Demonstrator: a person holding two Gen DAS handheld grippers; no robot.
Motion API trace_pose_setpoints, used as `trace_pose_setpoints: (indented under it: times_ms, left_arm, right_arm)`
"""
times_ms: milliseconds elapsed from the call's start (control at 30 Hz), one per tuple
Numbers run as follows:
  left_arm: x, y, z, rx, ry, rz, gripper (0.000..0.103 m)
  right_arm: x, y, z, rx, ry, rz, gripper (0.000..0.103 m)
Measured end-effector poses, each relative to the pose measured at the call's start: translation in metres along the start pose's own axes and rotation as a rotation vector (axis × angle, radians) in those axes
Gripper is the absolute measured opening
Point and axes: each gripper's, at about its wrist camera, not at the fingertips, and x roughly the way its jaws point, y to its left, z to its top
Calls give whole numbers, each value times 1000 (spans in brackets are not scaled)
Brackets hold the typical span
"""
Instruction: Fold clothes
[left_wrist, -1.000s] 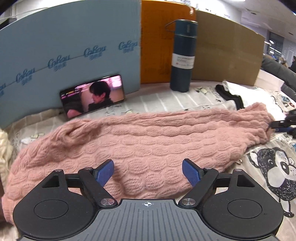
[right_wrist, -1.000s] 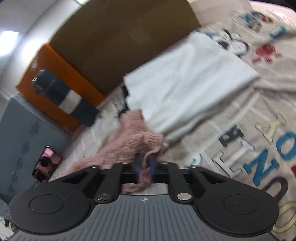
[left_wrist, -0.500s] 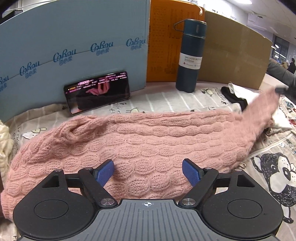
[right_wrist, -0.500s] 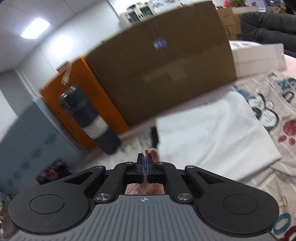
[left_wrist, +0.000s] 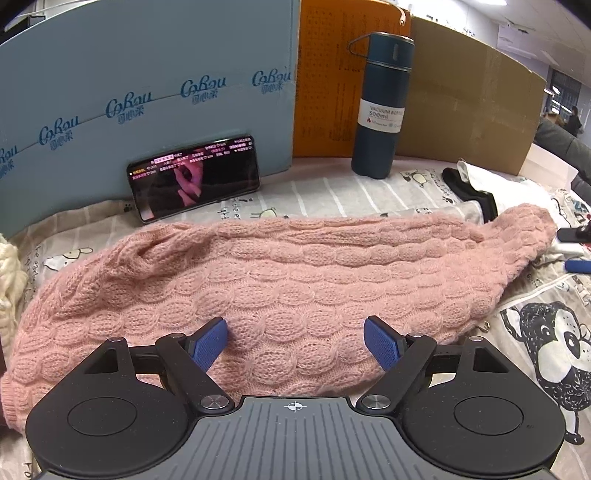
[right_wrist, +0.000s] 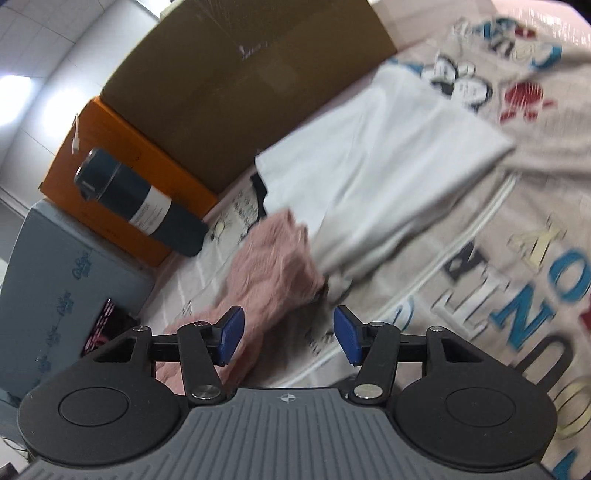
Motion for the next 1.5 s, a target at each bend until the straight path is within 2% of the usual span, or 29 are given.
trace_pose_setpoints:
  times_ms: [133, 200, 267, 400, 467, 500, 533, 733, 833, 933, 1000, 1133, 1233, 1500]
  left_arm:
    - [-3, -1, -1, 11, 6, -10, 84]
    - [-4, -1, -1, 15, 7, -7, 84]
    - [-6, -1, -1, 15, 6, -5, 84]
    - [-8, 1, -3, 7, 7, 6, 84]
    - [-8, 3, -4, -2, 11, 17, 84]
    - [-7, 4, -4, -5, 13, 22, 84]
    - [-7, 5, -5, -8, 13, 27, 84]
    - [-7, 12, -4, -25, 9, 46, 84]
    - [-8, 15, -1, -32, -12, 35, 84]
    - [-8, 21, 4, -39, -60, 52, 84]
    - [-1, 29, 9, -43, -84, 69, 84]
    - [20, 53, 22, -98, -91, 165, 84]
    - [42, 68, 24, -124, -17, 188, 84]
    - [-3, 74, 28, -240, -109, 154, 87]
  right_arm:
    - [23, 8, -9, 33, 45, 92, 49]
    - [38, 14, -10, 41, 37, 83, 46]
    - [54, 17, -6, 68, 38, 92, 39]
    - [74, 21, -3, 145, 41, 126, 35]
    - [80, 23, -4, 163, 37, 119, 28]
    - [83, 24, -4, 172, 34, 106, 17]
    - [78, 25, -4, 172, 18, 106, 13]
    - [38, 33, 2, 160, -79, 136, 10]
    - [20, 44, 13, 38, -142, 87, 10]
    - [16, 69, 15, -196, -201, -37, 10]
    - [16, 89, 7, -357, -233, -75, 10]
    - [16, 129, -15, -575, -278, -48, 10]
    - [19, 153, -33, -695, -264, -9, 10]
    - [31, 190, -80, -901, -184, 32, 10]
